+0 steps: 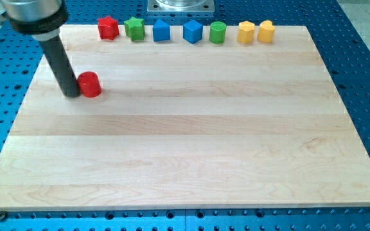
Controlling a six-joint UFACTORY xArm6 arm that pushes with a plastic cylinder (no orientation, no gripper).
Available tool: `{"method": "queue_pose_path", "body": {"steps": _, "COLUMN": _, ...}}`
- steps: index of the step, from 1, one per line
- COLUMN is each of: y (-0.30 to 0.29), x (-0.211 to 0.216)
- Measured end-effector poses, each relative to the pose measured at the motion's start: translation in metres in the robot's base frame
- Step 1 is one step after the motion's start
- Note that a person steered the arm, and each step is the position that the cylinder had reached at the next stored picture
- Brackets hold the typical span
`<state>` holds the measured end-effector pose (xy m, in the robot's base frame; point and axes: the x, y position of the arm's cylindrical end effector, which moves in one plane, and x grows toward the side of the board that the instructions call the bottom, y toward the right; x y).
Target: Move the red circle left to the red star
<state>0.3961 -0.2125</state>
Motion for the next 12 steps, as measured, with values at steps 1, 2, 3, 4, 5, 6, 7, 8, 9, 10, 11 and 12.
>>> {"method": "queue_pose_path", "body": {"steps": 1, "y": 0.012, "x": 0.028}}
{"method": "queue_pose_path", "body": {"steps": 2, "y": 0.05, "x": -0.005}}
{"method": "queue_pose_path", "body": {"steps": 3, "y": 0.087, "x": -0.012}}
{"method": "queue_pose_path", "body": {"steps": 4, "y": 0.084, "x": -0.043}}
{"method": "queue_pose_path", "body": {"steps": 5, "y": 0.007, "x": -0.071}}
{"method": "queue_pose_path", "body": {"steps": 6, "y": -0.003, "x": -0.059}}
{"method": "queue_pose_path", "body": {"steps": 7, "y": -0.037, "x": -0.07}}
{"method": "queue_pose_path", "body": {"steps": 8, "y": -0.004, "x": -0.097}}
{"method": "queue_pose_path", "body": {"steps": 9, "y": 0.009, "x": -0.088}}
{"method": "queue_pose_path", "body": {"steps": 10, "y": 0.022, "x": -0.11}}
{"method": "queue_pose_path", "body": {"steps": 11, "y": 0.013, "x": -0.139}}
{"method": "queue_pose_path", "body": {"steps": 12, "y": -0.002, "x": -0.133}}
